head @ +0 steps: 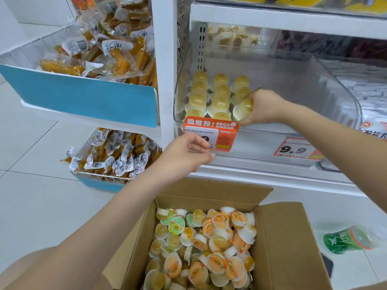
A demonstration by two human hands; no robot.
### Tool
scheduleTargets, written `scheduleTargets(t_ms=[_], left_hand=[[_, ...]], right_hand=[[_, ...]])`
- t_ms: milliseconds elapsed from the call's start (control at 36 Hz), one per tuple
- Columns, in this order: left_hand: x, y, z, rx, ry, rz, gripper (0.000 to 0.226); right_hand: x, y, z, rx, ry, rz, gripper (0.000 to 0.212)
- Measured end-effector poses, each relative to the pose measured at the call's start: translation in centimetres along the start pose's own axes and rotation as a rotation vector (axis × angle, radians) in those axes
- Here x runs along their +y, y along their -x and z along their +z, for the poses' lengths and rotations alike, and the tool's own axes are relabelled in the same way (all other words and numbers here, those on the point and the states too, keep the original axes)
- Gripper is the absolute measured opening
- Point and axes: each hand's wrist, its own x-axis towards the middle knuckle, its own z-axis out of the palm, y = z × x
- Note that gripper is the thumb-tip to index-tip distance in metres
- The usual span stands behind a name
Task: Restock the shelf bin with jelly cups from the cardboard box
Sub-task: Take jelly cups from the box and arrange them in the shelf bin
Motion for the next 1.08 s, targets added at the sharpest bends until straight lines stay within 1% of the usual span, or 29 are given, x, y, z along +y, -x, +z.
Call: scheduleTargets(t_ms=[139, 222, 333, 389, 583, 611, 667, 722, 778, 833, 889, 944, 1000, 1083], left_hand=[[-0.1, -0.4, 0.3, -0.02, -0.012, 0.016, 0.028], [-0.1, -0.7, 0.5, -0.021, -0.009, 0.023, 0.028], [-0.1, -0.9, 0.8, -0.042, -0.006, 0.023, 0.029], [-0.2, -0.9, 0.9, -0.043, -0.014, 0.026, 0.03], [-0.7, -0.5, 0.7, -0.053, -0.069, 0.027, 0.031], [-0.8, -0.4, 0.6, -0.053, -0.08, 0.026, 0.031], [-1.3, -0.1, 0.5, -0.052, -0.096, 0.022, 0.03], [-2.0, 0.2, 0.4, -0.055, -0.099, 0.004, 0.03], [-3.1, 0.4, 0.7, -0.051, -0.094, -0.031, 0.027], [-4.8, 0.6, 1.4, -0.049, -0.063, -0.105, 0.023], [-7.1, 0.9, 2.4, -0.079, -0.048, -0.205, 0.021], [-9.9, 1.1, 3.2, -0.104, -0.109, -0.284, 0.021], [-13.2, 1.3, 3.5, -0.101, -0.2, -0.36, 0.023], [-18.6, 2.1, 3.7, -0.087, -0.285, -0.517, 0.023]], right_hand=[[0.5, -0.7, 1.6, 0.003, -0.048, -0.006, 0.035], [0.7, -1.0, 2.0, 0.017, -0.049, -0.029, 0.04], [0.8, -0.8, 1.8, 0.06, -0.197, 0.007, 0.075], [1.0, -0.6, 1.7, 0.07, -0.228, 0.01, 0.078], [1.5, 0.0, 1.3, 0.084, -0.263, 0.007, 0.074], [1.6, 0.5, 0.8, 0.127, -0.289, 0.016, 0.071], [1.5, 2.3, -0.2, 0.302, -0.329, -0.003, 0.057], [0.7, 4.9, -1.0, 0.469, -0.354, -0.107, 0.04], [-0.7, 8.0, -1.3, 0.503, -0.416, -0.253, 0.028], [-1.8, 10.6, -0.6, 0.429, -0.469, -0.385, 0.023], [-2.6, 12.1, 1.7, 0.274, -0.526, -0.45, 0.022], [-3.1, 12.7, 5.4, 0.073, -0.553, -0.453, 0.023], [-3.3, 13.0, 10.2, -0.127, -0.496, -0.422, 0.027], [-3.8, 13.6, 17.9, -0.399, -0.4, -0.381, 0.035]])
